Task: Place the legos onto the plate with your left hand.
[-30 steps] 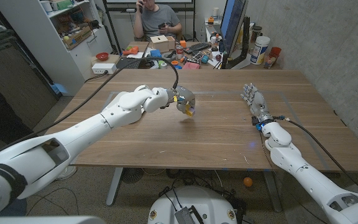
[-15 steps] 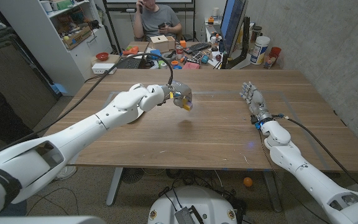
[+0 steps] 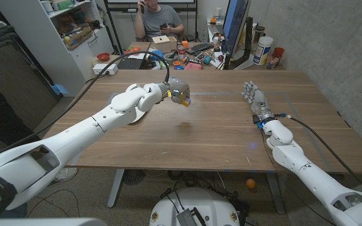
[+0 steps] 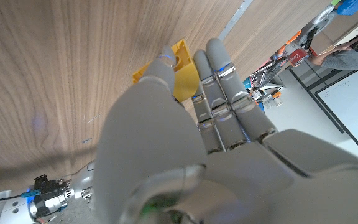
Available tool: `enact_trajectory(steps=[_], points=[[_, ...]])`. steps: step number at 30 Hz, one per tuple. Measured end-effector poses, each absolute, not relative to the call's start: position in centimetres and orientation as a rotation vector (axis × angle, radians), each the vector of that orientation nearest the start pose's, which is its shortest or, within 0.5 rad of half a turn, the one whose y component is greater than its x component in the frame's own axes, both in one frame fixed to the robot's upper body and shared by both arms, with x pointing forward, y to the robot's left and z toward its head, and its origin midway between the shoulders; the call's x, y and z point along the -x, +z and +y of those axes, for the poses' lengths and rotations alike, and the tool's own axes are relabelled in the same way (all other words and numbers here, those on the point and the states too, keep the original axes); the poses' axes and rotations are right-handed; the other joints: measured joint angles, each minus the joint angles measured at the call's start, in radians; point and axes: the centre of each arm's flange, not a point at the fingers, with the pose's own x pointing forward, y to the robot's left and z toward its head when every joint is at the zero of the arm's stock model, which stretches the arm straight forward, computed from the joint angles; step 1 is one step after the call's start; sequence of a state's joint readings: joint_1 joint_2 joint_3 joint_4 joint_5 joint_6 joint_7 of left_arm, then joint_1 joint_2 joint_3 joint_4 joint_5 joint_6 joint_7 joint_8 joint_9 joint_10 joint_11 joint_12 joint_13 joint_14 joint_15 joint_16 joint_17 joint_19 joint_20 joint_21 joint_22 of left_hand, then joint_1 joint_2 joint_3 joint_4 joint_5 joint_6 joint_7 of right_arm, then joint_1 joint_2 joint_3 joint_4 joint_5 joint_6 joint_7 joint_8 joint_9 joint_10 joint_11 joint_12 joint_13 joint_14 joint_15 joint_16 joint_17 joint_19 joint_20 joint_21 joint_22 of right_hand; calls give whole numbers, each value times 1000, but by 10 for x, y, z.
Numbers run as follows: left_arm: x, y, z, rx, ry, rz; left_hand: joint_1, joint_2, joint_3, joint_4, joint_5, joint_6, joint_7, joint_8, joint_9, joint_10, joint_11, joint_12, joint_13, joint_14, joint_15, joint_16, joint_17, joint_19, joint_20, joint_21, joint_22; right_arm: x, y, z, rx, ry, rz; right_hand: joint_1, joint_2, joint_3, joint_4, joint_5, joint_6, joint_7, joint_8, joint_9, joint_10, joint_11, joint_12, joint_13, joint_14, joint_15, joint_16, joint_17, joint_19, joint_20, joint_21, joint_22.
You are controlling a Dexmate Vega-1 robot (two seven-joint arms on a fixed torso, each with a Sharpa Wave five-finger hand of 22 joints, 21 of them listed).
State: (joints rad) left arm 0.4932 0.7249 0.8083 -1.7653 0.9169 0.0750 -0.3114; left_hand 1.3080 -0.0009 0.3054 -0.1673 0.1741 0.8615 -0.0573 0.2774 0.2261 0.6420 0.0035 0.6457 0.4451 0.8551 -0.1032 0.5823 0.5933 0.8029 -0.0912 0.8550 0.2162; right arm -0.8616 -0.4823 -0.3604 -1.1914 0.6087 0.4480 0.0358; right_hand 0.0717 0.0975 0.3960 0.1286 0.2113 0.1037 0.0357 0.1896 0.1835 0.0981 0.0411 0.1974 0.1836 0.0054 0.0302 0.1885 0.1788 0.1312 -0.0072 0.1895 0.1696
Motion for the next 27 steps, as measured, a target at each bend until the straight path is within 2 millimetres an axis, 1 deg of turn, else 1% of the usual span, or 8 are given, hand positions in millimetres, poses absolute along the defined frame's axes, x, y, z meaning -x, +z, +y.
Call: enact_trajectory(steps=[3,13,17,27], points=[[-595,76,127,-1932,-102,-728,0,0,0,0,0,2,-2,-1,0,0,0,0,0,0,0,0,3,0,0,7,0,-652,-54,-307,-24,150,-650,0,0,0,0,0,0,0,0,0,0,0,0,0,0,0,0,0,-5,6,0,0],[-594,82,140,-1912,-30,-698,1,-1,1,1,5,5,2,-7,0,0,0,0,0,4,-1,-1,7,-2,-2,24,-2,-653,-47,-303,-11,157,-655,0,0,0,0,0,0,0,0,0,0,0,0,0,0,0,0,0,-5,5,0,0],[-594,83,144,-1905,-14,-689,3,-3,1,1,5,10,-3,-8,0,0,0,0,0,7,-4,-6,7,-2,-2,28,-2,-654,-45,-302,-9,158,-657,0,0,0,0,0,0,0,0,0,0,0,0,0,0,0,0,0,-5,5,0,0],[-594,88,158,-1884,48,-644,3,-3,5,-1,5,11,-3,-11,4,10,2,-2,0,9,-2,-8,7,-1,-1,41,-4,-656,-42,-298,-2,163,-658,0,0,0,0,0,0,0,0,0,0,0,0,0,0,0,0,0,-5,5,0,0]])
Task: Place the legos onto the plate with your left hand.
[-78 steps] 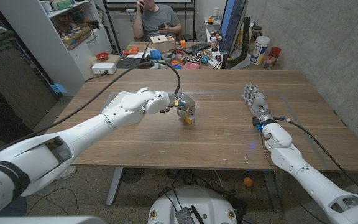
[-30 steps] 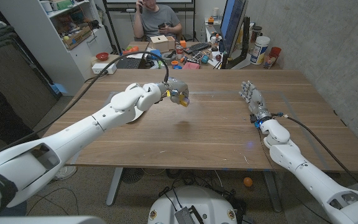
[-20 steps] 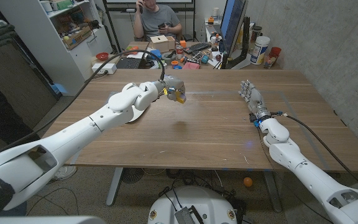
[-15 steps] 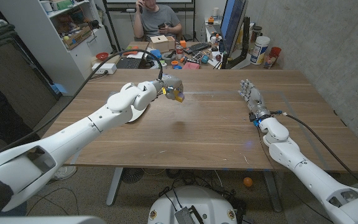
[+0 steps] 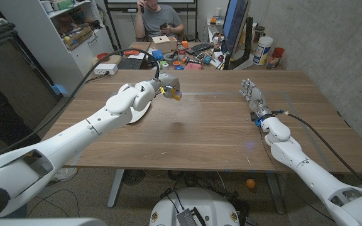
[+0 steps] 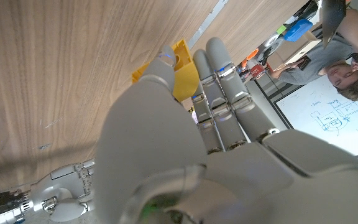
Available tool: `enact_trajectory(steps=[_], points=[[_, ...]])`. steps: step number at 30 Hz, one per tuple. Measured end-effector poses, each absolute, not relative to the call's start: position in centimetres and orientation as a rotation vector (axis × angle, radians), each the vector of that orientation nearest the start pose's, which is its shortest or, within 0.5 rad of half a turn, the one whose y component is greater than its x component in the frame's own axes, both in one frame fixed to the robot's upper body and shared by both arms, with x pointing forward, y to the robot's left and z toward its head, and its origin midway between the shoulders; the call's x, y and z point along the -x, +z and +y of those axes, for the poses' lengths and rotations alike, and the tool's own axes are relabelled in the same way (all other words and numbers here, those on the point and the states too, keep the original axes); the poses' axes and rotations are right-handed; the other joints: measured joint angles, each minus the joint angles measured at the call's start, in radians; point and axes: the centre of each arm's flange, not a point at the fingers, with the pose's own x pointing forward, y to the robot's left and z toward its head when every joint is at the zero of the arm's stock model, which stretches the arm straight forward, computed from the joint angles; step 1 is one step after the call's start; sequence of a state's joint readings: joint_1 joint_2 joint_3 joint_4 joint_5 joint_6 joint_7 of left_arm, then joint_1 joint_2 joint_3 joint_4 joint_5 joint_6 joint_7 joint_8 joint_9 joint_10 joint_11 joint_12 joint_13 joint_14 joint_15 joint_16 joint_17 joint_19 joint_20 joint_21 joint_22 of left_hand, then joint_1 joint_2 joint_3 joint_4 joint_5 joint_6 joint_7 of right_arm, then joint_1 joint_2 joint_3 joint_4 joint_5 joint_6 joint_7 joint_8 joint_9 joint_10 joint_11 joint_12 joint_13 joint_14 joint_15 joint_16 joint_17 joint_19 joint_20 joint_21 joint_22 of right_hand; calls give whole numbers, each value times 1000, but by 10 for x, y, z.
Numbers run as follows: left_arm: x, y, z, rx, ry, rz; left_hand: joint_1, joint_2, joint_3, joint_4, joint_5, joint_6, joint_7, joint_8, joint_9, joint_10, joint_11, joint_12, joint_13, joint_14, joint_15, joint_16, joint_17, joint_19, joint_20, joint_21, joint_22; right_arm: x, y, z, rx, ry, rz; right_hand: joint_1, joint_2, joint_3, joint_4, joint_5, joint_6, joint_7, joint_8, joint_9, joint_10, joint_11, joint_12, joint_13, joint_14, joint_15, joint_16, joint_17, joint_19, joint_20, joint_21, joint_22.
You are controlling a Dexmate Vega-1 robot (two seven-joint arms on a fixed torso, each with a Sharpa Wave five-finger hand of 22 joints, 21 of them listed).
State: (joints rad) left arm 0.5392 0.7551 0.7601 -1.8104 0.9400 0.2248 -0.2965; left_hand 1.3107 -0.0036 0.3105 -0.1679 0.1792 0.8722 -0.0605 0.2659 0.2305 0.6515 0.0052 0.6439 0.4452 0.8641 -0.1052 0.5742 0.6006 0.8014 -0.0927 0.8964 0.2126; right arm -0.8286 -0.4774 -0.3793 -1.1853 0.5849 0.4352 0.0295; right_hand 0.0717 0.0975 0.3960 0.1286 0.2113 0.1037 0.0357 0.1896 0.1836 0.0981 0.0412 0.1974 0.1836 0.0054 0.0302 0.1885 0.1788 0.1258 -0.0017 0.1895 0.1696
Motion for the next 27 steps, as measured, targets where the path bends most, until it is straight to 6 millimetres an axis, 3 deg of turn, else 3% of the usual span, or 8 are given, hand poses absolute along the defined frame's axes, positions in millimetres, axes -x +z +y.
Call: enact_trajectory(steps=[15,27], points=[[-591,89,174,-1871,109,-576,1,-1,1,1,0,2,2,-4,0,4,3,5,0,11,-1,-14,-1,0,0,29,-8,-657,-39,-293,6,169,-660,0,0,0,0,0,0,0,0,0,0,0,0,0,0,0,0,0,0,0,0,0],[-589,88,200,-1858,167,-498,-5,5,1,1,-2,13,-2,-12,3,9,5,4,0,21,-1,-23,-5,0,0,47,-13,-659,-41,-288,6,176,-656,0,0,0,0,0,0,0,0,0,0,0,0,0,0,0,0,0,0,0,0,0]])
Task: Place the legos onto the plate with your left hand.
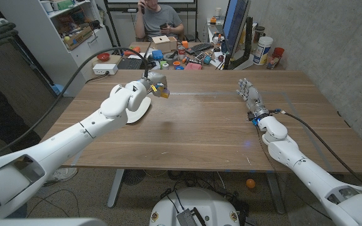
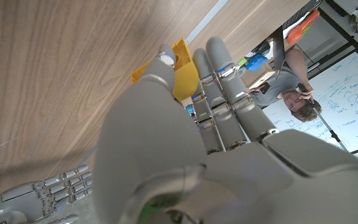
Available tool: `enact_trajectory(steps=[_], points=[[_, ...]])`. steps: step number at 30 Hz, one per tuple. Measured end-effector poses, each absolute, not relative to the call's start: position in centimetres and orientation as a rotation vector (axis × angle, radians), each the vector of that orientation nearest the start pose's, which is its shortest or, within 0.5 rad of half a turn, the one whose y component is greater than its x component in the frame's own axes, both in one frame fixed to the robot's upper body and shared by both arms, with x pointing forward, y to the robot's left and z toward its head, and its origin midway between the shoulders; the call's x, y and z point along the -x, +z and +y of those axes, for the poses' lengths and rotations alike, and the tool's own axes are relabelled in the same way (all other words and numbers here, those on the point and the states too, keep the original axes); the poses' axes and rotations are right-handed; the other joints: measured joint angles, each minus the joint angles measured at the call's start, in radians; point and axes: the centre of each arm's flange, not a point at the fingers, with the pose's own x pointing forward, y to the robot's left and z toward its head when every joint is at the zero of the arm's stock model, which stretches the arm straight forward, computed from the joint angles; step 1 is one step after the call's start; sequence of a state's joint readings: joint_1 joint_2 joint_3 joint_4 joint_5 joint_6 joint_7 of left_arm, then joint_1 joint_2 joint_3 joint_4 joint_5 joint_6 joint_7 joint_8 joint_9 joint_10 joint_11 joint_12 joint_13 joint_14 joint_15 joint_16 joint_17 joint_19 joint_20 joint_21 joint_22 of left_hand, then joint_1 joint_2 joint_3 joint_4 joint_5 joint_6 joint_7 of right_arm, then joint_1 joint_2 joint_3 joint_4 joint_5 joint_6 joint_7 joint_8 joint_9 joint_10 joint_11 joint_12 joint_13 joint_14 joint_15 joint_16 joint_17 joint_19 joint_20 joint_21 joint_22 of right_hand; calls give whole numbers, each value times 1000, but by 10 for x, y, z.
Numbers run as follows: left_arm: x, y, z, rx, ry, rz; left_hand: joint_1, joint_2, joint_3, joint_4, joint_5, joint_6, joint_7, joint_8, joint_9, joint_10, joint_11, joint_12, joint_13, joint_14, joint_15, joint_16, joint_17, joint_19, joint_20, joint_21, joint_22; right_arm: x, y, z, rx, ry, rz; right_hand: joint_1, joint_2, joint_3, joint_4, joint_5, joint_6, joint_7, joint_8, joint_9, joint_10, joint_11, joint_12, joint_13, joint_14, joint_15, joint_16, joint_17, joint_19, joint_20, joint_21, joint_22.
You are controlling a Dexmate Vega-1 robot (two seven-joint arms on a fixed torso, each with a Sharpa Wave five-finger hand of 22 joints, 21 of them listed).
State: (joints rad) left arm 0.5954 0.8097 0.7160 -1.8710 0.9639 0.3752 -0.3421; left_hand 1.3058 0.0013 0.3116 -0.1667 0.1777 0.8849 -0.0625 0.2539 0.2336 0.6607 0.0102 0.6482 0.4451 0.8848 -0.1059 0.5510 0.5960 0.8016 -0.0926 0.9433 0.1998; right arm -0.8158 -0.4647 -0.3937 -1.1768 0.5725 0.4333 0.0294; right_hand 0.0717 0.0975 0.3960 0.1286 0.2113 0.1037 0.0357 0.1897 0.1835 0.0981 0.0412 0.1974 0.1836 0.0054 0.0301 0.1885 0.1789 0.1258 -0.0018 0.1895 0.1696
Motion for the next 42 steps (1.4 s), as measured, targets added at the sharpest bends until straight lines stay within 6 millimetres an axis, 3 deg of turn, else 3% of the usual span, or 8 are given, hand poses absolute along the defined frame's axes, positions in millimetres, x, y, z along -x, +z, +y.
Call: enact_trajectory(steps=[27,42], points=[[-573,75,250,-1876,160,-481,-7,7,4,-4,2,14,-11,-11,1,5,2,-2,0,27,1,-27,-13,0,0,34,-14,-657,-37,-275,26,189,-655,0,0,0,0,0,0,0,0,0,0,0,-6,0,0,0,0,0,0,0,0,0],[-568,71,275,-1880,215,-375,-7,7,4,-4,1,15,-11,-8,1,5,2,-1,0,35,2,-41,-22,0,0,48,-14,-655,-38,-268,36,196,-652,0,0,-4,-4,0,0,0,0,0,0,0,-6,0,0,0,0,0,0,0,0,0]])
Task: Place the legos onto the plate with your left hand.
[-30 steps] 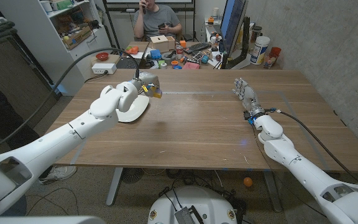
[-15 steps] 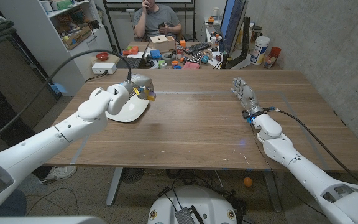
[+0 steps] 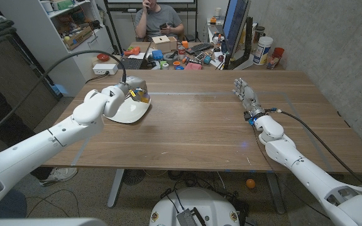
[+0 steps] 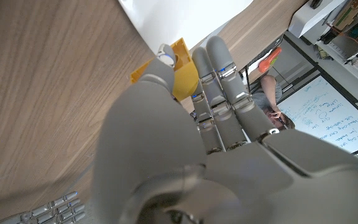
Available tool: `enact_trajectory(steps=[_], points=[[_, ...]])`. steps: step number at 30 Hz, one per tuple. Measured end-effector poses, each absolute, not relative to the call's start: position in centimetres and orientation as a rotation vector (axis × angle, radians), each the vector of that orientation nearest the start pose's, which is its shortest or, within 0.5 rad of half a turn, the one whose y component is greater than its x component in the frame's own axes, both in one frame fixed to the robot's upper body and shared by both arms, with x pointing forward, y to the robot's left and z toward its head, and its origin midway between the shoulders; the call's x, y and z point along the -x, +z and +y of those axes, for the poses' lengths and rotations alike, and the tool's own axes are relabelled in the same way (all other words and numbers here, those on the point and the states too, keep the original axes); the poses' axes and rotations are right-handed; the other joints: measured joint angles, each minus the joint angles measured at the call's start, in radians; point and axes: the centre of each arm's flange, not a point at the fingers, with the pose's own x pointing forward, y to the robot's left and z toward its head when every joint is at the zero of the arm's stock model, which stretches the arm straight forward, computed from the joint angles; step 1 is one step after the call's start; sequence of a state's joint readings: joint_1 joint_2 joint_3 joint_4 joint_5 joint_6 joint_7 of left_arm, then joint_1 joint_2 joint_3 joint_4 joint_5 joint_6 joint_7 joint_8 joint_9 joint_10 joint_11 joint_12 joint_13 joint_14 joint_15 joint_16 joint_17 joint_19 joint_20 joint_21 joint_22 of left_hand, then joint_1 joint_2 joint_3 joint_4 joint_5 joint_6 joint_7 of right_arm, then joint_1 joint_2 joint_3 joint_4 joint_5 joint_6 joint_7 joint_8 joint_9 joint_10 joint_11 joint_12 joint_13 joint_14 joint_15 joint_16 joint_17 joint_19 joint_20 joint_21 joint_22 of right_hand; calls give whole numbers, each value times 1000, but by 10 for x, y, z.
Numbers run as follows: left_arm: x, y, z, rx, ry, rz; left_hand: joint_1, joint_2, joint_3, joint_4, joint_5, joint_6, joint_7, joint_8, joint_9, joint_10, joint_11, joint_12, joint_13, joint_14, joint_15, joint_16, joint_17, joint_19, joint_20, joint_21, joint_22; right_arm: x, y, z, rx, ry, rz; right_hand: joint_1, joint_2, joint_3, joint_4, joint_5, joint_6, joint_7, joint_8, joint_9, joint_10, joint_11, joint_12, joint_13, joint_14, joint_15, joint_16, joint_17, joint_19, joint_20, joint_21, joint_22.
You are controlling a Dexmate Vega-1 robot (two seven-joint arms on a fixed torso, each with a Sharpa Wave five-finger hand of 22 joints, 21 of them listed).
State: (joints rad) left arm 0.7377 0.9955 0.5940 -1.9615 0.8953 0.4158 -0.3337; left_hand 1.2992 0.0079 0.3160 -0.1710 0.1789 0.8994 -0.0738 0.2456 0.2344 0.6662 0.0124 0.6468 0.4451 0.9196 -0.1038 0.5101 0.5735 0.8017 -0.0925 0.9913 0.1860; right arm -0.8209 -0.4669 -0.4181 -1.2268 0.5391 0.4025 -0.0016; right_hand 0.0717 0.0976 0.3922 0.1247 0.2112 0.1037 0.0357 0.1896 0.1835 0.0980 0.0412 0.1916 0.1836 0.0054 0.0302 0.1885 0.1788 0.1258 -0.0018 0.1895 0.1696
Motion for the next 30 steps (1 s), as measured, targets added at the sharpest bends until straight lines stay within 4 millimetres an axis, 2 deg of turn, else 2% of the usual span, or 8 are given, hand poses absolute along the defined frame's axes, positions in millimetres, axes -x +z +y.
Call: enact_trajectory(steps=[14,21,24,26,30], points=[[-567,68,304,-1879,236,-313,0,0,4,-4,-3,2,-2,-2,1,0,0,6,0,9,2,-13,-8,0,0,11,-5,-657,-33,-263,48,206,-653,0,0,0,0,0,0,0,0,0,-4,-4,0,0,0,0,0,0,0,0,0,0],[-566,64,315,-1883,189,-347,0,0,6,-6,-3,5,-5,-3,1,3,0,6,0,19,2,-25,-17,0,0,15,-5,-658,-32,-260,53,208,-651,0,0,0,0,0,0,0,0,0,-4,-4,0,0,0,0,0,0,-3,-3,0,0],[-564,64,328,-1890,184,-350,0,0,8,-8,0,5,-5,-4,1,3,0,5,0,19,2,-31,-18,0,0,15,-5,-658,-31,-260,54,208,-649,0,0,-1,0,0,0,0,0,0,-4,-4,0,0,0,0,0,0,-4,-4,0,0],[-564,63,325,-1878,166,-379,0,0,8,-8,1,5,-5,-7,1,3,0,5,0,19,2,-31,-22,0,0,15,-5,-659,-31,-259,55,209,-649,0,0,-4,4,0,0,0,0,0,-4,-4,0,0,0,0,0,0,-4,-3,0,0],[-562,63,337,-1877,164,-386,0,0,8,-8,1,5,-5,-7,0,3,0,-1,0,19,2,-39,-23,0,0,22,-5,-659,-31,-258,57,209,-647,0,0,-4,4,0,0,0,0,0,-4,-4,0,0,0,0,0,0,-11,4,0,0]])
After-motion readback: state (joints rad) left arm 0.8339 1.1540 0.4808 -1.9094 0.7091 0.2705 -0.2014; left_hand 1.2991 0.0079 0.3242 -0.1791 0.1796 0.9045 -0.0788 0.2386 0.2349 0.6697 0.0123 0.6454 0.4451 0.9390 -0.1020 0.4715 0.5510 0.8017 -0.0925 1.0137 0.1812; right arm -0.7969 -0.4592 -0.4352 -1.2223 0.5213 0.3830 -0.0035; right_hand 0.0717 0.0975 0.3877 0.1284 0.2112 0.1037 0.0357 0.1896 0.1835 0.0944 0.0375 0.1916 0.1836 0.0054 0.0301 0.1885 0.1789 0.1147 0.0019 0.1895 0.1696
